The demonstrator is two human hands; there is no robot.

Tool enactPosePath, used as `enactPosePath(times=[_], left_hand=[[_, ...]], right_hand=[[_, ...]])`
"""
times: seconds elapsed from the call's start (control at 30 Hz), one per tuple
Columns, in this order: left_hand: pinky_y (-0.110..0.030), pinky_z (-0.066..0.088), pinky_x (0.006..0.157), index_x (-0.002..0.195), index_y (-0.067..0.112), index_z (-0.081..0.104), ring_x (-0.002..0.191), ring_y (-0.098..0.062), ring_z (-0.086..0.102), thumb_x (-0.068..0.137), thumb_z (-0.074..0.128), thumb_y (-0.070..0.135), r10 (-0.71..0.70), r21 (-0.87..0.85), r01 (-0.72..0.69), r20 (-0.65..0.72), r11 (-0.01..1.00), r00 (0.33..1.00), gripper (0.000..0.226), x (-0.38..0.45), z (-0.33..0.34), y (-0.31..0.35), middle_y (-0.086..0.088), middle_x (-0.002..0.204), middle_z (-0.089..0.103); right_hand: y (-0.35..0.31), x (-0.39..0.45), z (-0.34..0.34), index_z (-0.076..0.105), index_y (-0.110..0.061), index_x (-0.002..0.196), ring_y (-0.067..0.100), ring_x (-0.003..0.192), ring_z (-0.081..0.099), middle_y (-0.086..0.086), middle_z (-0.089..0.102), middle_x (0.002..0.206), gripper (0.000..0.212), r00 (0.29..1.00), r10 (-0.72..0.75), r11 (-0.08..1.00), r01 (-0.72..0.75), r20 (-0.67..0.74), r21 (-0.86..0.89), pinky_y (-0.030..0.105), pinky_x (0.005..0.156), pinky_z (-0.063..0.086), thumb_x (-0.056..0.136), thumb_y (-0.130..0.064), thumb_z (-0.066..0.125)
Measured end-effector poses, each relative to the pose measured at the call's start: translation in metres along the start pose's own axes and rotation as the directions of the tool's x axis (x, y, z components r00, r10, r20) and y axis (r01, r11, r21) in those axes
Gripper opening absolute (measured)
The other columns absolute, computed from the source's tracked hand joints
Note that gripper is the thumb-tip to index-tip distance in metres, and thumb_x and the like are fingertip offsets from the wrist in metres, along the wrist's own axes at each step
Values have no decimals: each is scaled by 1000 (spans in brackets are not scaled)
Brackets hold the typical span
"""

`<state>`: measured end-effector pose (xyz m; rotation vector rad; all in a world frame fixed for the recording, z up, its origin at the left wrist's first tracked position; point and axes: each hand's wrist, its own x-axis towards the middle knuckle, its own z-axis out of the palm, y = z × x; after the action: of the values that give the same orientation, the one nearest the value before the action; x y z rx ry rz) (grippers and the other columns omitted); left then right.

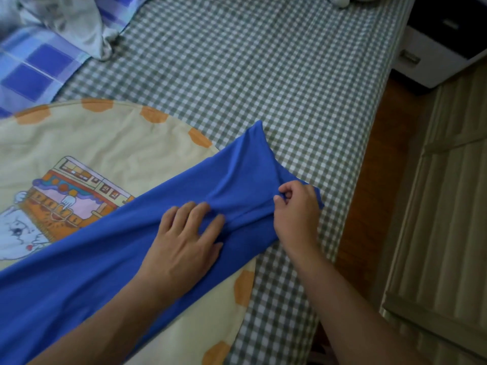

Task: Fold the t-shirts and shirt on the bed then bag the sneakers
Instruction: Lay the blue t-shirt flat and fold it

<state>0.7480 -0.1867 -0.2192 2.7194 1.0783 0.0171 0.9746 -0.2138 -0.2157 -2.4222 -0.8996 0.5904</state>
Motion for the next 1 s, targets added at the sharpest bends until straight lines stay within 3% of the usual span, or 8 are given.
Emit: enactPosePath(times=[0.2,0.33,0.43,0.5,0.6,0.7,0.8,1.0], left_hand=[[-48,42,70,107,11,62,84,-37,54,84,57,15,-282,84,273,125,958,951,25,-98,-5,-26,-11,98,55],[-40,38,57,94,11,63,70,-33,54,83,49,12,-270,-41,277,136,960,953,18,-109,-25,-34,-7,86,51],[-32,34,51,109,23,59,73,-27,63,91,42,28,-236,-39,270,376,962,896,25,-108,-28,-32,2,94,56],[-35,44,53,106,27,58,79,-27,66,95,37,45,-252,-19,284,408,958,877,29,-98,-24,-36,5,93,60],[-41,50,66,90,20,65,83,-29,61,99,38,48,-191,-106,206,135,973,972,40,-61,-23,-33,1,86,60],[-49,42,105,135,18,62,130,-36,50,101,42,46,-91,-108,89,-12,990,996,48,-14,-10,-14,-9,138,57],[-54,14,125,159,32,30,155,-35,13,103,24,59,-127,-27,132,143,991,982,62,17,21,-6,-9,167,24],[-60,4,123,161,41,9,157,-34,-4,99,10,74,-161,79,144,275,986,948,70,24,46,-4,-6,170,4]], right_hand=[[3,2,12,59,-19,113,11,94,55,-1,56,113,21,998,58,996,-60,30,64,18,78,45,94,-12,66],[2,5,13,58,-25,102,13,93,60,4,62,110,23,996,88,984,-86,-8,156,28,88,52,92,-6,67],[0,4,13,58,-23,104,13,96,60,3,59,113,22,999,43,994,-44,15,100,22,84,49,93,-5,66],[-2,1,11,60,-17,114,16,104,57,3,54,122,25,1000,5,1000,-5,25,10,22,89,47,94,-3,64],[-15,-4,12,58,-10,132,28,123,47,11,48,137,39,936,-333,922,299,-114,-245,36,103,43,93,-6,61],[-29,13,26,38,-16,154,36,149,24,14,26,163,53,753,-647,661,632,118,-405,49,122,23,104,-35,45],[-15,63,36,7,-28,162,34,155,-8,5,-6,170,67,775,-455,577,632,439,-517,55,125,2,104,-59,19],[0,110,23,11,-24,161,31,155,0,5,2,169,79,878,-247,693,455,409,-559,52,125,6,98,-70,24]])
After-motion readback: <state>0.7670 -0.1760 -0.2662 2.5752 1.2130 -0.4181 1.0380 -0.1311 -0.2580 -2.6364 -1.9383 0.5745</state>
